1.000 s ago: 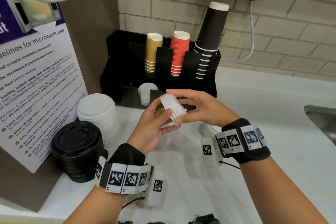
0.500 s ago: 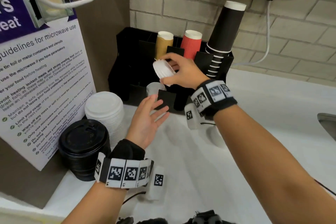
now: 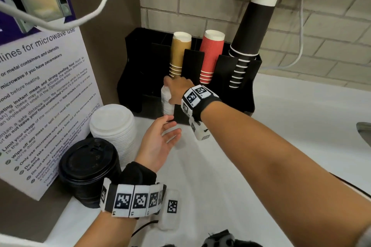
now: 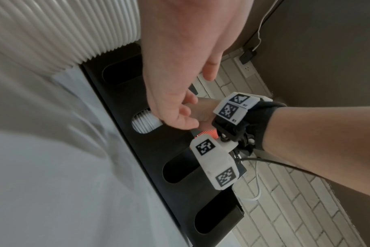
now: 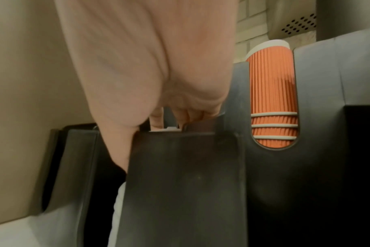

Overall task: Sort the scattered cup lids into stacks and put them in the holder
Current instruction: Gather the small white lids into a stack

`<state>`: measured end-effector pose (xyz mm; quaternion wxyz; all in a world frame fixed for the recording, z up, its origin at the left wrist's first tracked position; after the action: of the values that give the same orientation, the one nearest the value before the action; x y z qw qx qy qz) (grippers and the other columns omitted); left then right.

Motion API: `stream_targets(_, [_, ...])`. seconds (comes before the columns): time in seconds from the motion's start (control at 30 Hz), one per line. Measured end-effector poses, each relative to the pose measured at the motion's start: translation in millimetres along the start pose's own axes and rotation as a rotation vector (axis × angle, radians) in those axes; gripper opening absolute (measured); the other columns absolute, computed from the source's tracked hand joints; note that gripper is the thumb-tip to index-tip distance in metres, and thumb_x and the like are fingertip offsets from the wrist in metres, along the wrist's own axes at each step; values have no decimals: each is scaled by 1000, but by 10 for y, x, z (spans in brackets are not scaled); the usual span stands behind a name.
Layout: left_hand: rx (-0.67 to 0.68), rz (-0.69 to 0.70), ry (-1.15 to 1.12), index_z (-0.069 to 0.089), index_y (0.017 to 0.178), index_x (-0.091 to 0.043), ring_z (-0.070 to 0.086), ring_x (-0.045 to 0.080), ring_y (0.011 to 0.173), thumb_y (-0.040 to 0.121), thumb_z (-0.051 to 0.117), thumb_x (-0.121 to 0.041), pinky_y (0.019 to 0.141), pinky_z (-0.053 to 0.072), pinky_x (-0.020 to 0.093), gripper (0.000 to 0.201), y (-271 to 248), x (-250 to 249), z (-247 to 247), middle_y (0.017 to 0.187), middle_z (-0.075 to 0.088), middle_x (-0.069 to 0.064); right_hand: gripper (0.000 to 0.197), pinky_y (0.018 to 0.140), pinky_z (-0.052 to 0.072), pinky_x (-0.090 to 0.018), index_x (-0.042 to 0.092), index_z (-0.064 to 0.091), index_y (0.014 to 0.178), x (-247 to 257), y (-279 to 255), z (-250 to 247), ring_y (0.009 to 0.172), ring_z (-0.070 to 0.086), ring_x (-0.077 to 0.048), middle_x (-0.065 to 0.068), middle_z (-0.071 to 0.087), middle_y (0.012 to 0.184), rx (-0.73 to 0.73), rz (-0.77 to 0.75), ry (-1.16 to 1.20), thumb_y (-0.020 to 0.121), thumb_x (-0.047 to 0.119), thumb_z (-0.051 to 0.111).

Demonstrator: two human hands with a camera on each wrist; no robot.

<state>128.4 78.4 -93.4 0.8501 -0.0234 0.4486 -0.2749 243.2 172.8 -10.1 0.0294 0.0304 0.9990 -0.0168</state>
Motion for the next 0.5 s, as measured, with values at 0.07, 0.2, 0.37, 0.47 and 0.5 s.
stream_targets(0.07, [-6,-3,4,67,102,-14,66,20,87,99,54,-28,76,54,30,19,1,6,-10,98,65,5,65,96,39,-42,11,34,136,20,0,71,109,56,-32,-15,49,127,53,11,-19,81,22,68])
stream_targets(0.2, [-6,-4,5,67,102,-15,66,20,86,98,54,-28,76,54,30,19,1,0,-14,99,65,5,75,102,33,-41,13,29,140,70,-30,204,108,58,-31,-14,39,136,57,22,-111,80,31,70])
stream_targets(0.37, [-15,-17,4,67,102,-14,66,21,84,97,56,-27,76,55,31,18,5,-4,-31,98,65,5,66,98,37,-37,11,39,136,125,-69,229,117,51,-28,-9,46,133,-72,11,-226,81,31,71])
stream_targets(0.47, [-19,-18,1,67,104,-13,66,21,85,97,57,-25,76,54,31,16,3,-15,-45,98,65,6,60,102,33,-40,12,46,133,159,-104,236,121,46,-26,-8,49,130,-31,-19,-230,83,36,68])
stream_targets(0.5, [-15,-18,2,66,105,-14,65,21,86,97,56,-24,75,54,31,16,-1,-18,-43,99,65,6,57,102,32,-40,13,50,130,156,-129,203,121,45,-26,-8,50,128,-9,-29,-216,82,39,67])
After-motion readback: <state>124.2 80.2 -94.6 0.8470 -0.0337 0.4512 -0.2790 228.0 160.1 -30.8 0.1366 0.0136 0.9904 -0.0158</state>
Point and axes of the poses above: each hand's wrist, its own y-axis towards the middle knuckle, its own z-axis out of the palm, x = y × z, the point moved 7 cm from there along y, towards the middle knuckle
